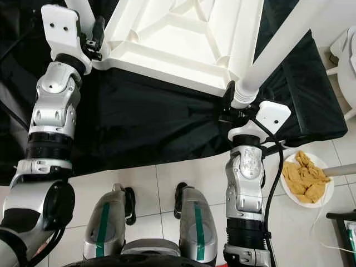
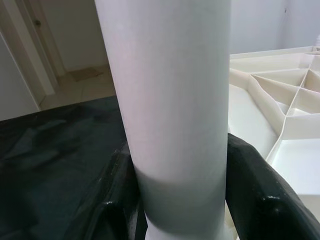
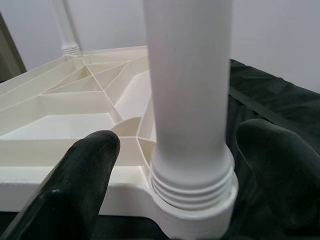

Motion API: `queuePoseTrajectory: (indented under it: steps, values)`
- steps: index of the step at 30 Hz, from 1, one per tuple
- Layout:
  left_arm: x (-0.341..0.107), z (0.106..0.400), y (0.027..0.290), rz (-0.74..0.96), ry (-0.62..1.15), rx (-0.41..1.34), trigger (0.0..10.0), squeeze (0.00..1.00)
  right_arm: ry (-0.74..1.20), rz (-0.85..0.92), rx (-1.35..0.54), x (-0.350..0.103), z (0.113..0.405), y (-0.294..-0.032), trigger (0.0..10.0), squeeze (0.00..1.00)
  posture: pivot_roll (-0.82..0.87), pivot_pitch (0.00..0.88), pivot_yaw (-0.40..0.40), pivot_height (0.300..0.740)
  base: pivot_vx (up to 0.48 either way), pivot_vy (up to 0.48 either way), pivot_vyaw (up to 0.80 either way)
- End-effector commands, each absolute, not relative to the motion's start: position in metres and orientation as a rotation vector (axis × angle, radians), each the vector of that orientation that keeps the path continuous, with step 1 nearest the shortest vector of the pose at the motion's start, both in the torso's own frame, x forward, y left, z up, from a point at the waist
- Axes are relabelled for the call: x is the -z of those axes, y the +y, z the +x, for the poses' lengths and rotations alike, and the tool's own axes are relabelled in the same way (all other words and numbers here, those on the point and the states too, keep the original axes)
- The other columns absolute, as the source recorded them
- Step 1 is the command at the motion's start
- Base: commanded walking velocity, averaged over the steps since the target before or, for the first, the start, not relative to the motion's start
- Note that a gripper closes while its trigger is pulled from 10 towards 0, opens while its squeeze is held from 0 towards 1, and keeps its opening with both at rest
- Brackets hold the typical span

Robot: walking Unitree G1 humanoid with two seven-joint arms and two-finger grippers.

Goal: Building children table

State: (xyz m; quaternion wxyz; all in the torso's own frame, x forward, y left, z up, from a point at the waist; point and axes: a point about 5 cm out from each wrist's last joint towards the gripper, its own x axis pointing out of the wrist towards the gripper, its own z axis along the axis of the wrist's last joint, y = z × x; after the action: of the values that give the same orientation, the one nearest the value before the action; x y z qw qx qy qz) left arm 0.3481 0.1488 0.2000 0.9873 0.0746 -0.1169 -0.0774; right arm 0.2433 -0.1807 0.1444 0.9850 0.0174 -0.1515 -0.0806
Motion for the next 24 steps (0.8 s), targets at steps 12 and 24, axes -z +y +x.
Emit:
queuePoseTrajectory:
  steps: [12,24]
  values:
    - [-0.184,0.291,0.185,0.163,-0.143,-0.018,10.0,0.0,-0.28,0.027,0.111,-0.144,0.258,-0.186,10.0,0.0,0.08,0.139,-0.088,0.74,0.0,0.0,0.0]
    - [-0.189,0.251,0.193,0.158,-0.112,-0.117,10.0,0.0,-0.256,0.091,-0.201,-0.159,0.304,-0.184,10.0,0.0,0.13,0.146,-0.133,0.74,0.0,0.0,0.0]
